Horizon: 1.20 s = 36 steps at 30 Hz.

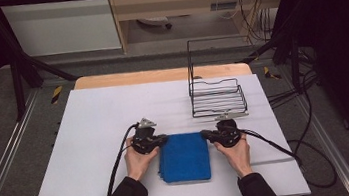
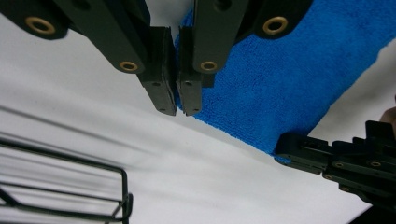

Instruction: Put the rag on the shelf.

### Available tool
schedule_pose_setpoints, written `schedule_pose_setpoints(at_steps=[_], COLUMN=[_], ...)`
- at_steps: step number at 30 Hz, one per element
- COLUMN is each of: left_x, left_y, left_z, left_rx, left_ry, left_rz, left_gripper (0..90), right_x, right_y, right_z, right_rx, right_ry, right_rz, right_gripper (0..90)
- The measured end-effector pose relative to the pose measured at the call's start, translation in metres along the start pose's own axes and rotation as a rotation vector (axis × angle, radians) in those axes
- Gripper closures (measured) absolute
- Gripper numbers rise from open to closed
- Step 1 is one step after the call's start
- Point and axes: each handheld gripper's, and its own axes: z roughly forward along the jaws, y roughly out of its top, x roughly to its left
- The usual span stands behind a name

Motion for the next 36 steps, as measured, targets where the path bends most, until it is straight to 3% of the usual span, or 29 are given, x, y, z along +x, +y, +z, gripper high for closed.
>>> schedule_pose_setpoints(at_steps=[23, 36], left_x=[-0.018, -0.029], left_y=[0.005, 0.011], left_z=[-0.041, -0.06], left_rx=[-0.169, -0.27], left_ry=[0.014, -0.016], left_rz=[0.043, 0.038], left_gripper=[85.5, 85.6], right_x=[0.014, 0.023], right_y=[0.011, 0.02], right_z=[-0.025, -0.045], right_rx=[-0.141, -0.221], right_ry=[0.016, 0.017], right_rz=[-0.079, -0.124], right_gripper=[87.0, 87.0])
